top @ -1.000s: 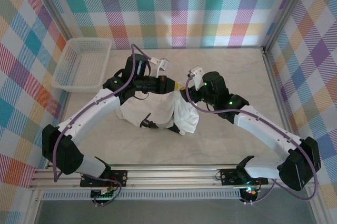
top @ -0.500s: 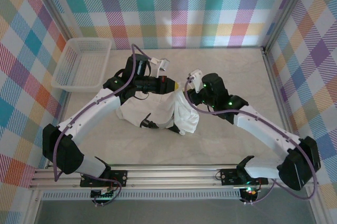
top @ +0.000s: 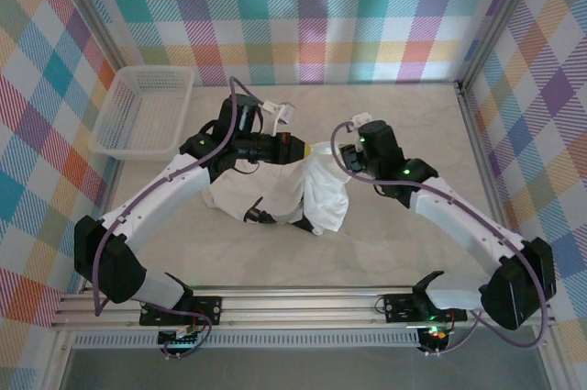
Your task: Fold the inside-out t-shirt
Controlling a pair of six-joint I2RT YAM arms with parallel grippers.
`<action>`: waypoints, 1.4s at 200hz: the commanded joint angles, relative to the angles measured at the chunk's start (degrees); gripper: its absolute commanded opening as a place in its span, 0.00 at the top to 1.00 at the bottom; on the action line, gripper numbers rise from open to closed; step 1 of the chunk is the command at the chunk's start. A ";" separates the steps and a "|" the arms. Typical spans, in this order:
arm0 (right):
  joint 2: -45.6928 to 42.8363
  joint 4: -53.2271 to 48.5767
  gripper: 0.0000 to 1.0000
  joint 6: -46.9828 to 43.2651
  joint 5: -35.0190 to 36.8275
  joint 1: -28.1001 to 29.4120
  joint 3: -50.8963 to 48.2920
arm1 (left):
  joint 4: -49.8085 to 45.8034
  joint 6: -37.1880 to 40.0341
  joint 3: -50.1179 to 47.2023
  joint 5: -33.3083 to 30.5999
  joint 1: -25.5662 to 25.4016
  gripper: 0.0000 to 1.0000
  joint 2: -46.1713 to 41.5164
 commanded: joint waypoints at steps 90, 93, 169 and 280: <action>-3.38 12.59 0.86 20.86 -61.87 -8.47 -3.48 | 1.69 -0.76 -0.24 1.13 -0.49 1.00 1.35; -3.67 13.67 0.88 21.42 -62.10 -8.47 -3.74 | 1.71 -0.78 -0.34 1.08 -0.49 1.00 1.37; -10.80 31.79 1.00 34.96 -63.53 -14.68 -16.39 | -5.68 2.37 -5.10 -12.60 -0.27 1.00 3.67; -6.06 -3.72 0.58 31.73 -37.97 -20.44 -15.03 | 14.34 -1.47 -13.63 -7.05 -2.87 1.00 14.21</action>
